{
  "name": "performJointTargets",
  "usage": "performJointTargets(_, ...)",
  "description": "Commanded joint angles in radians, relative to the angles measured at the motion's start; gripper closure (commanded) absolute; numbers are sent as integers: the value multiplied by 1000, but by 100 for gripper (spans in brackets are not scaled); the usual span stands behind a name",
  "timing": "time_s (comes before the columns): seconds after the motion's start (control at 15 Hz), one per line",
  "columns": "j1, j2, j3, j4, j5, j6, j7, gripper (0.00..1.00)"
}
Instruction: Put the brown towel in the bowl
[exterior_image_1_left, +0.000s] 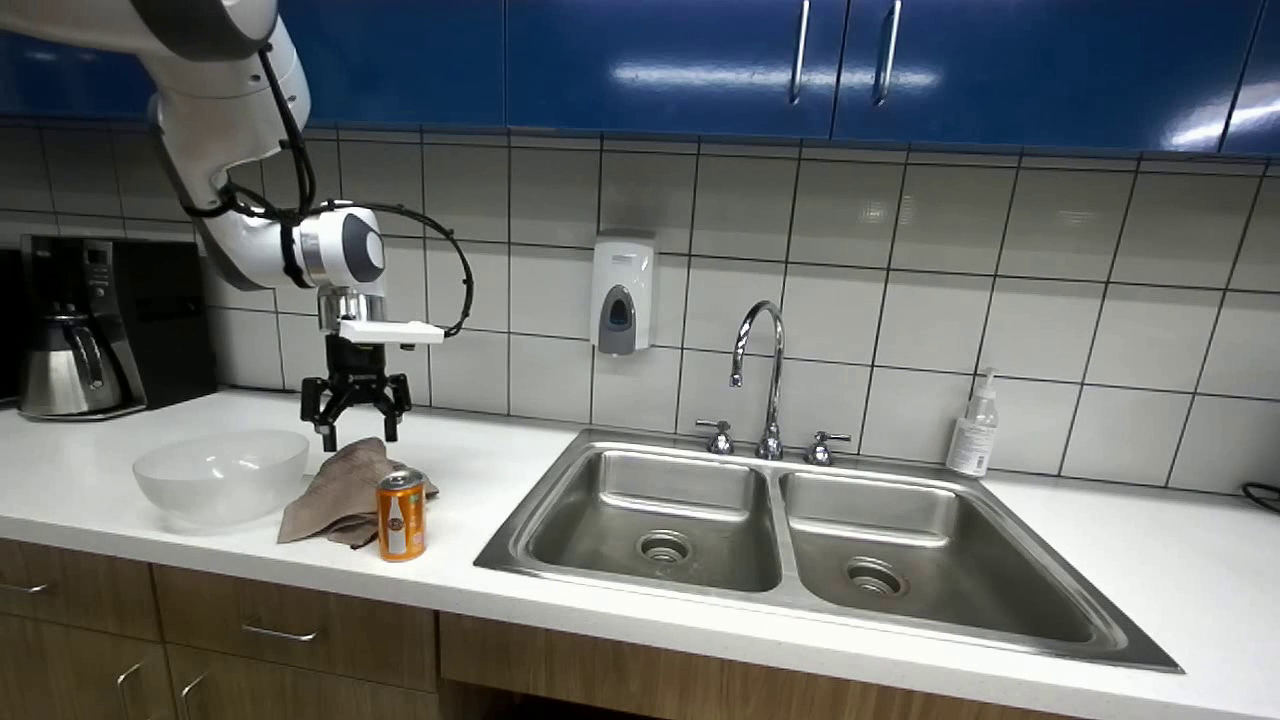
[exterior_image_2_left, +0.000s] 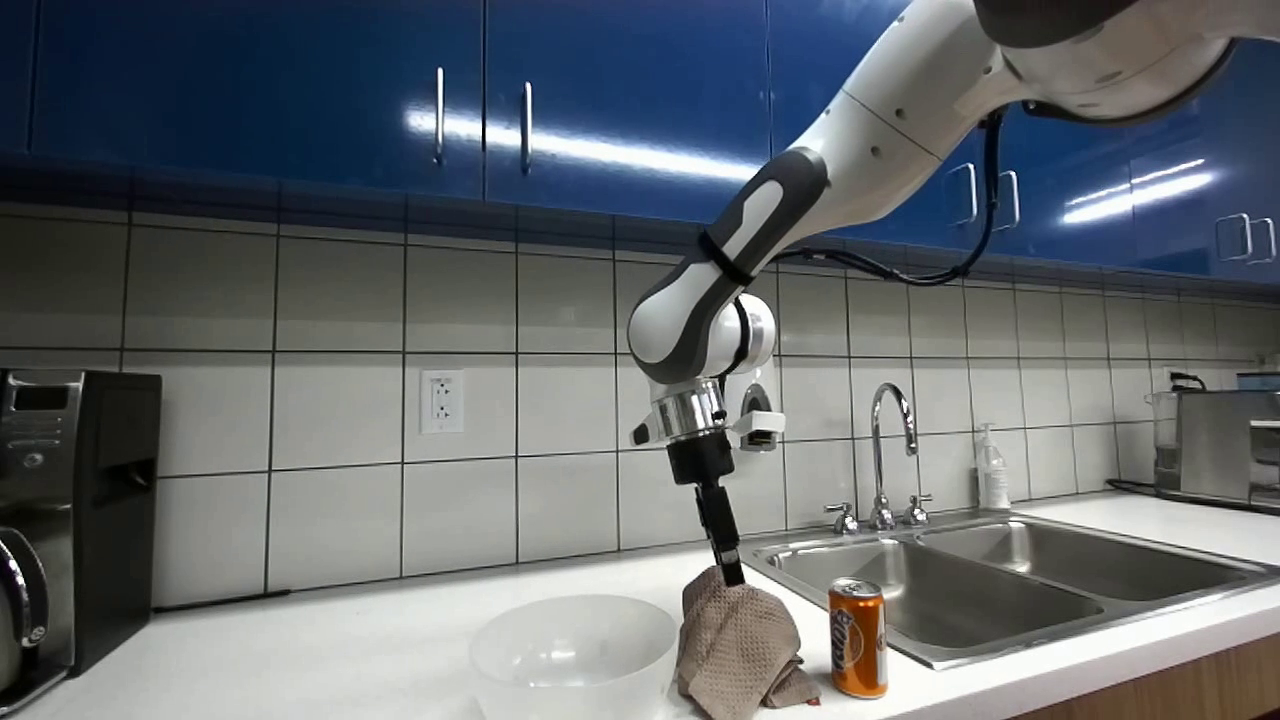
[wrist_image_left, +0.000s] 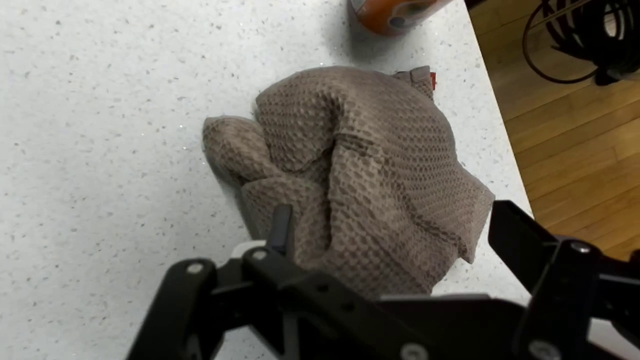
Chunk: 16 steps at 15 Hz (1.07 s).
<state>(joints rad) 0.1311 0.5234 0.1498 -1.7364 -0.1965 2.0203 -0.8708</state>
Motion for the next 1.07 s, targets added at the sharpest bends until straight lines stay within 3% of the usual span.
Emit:
performJointTargets(0.0,-13,23,10,33,-11,-32,-35,0)
performJointTargets(1.0,-19,21,8,-4,-4,-1,-40,0)
